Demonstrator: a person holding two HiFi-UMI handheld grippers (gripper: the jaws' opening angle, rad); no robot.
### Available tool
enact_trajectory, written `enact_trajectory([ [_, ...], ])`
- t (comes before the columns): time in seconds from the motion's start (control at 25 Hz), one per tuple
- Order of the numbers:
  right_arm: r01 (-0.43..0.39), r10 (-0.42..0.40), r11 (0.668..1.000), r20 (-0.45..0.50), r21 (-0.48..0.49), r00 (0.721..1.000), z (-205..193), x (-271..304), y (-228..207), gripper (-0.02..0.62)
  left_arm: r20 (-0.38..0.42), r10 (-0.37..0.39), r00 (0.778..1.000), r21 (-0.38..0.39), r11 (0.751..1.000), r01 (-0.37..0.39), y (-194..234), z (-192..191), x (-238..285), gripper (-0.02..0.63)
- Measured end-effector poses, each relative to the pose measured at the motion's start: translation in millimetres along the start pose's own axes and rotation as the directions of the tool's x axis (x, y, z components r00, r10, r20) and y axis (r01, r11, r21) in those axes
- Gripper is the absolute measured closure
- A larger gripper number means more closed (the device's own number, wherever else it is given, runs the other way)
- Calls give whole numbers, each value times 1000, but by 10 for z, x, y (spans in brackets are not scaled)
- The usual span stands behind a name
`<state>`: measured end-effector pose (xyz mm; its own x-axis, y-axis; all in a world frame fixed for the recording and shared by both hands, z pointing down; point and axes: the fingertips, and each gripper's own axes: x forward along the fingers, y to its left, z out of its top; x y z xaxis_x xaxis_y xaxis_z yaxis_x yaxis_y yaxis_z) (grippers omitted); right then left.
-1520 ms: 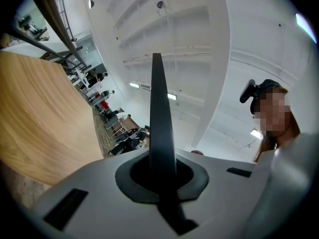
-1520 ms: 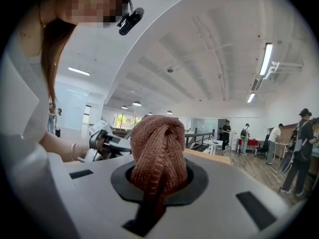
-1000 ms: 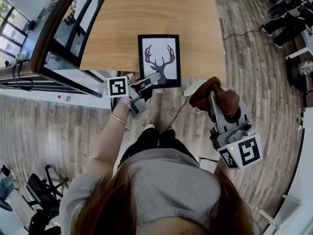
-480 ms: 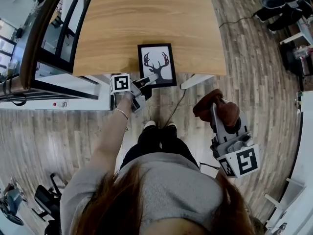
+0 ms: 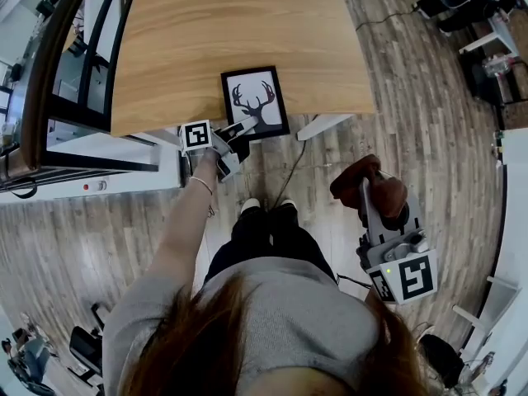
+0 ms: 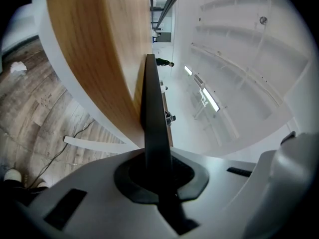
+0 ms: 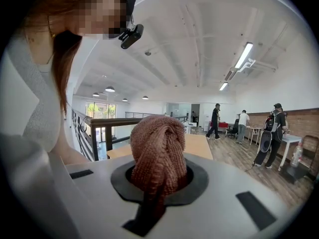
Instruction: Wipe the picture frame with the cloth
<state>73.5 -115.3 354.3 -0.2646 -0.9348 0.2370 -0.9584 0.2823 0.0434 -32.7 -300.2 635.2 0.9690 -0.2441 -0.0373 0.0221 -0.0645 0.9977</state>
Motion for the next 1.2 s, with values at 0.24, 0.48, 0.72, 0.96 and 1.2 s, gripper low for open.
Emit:
enact_trajectory([
  [0.24, 36, -36, 999, -25, -13, 999, -61, -19, 51, 549, -50, -115, 992, 52, 992, 118, -129, -25, 36, 586],
  [0.48, 27, -26, 1000, 33, -3, 999, 97, 22, 201, 549, -84, -163, 983, 121, 977, 173, -297, -81, 66, 429],
  [0.72, 39, -38, 999, 42, -9, 998, 153, 8, 284, 549, -96, -225, 970, 129, 963, 236, -461, -118, 56, 277],
  [0.96, 15, -14, 1000, 48, -26, 999, 162, 44, 350, 549, -98, -189, 977, 126, 972, 200, -381, -80, 23, 275],
  [1.2, 16, -15, 999, 28, -28, 1000, 156, 103, 437, 549, -95, -182, 979, 104, 976, 191, -305, -79, -75, 275],
])
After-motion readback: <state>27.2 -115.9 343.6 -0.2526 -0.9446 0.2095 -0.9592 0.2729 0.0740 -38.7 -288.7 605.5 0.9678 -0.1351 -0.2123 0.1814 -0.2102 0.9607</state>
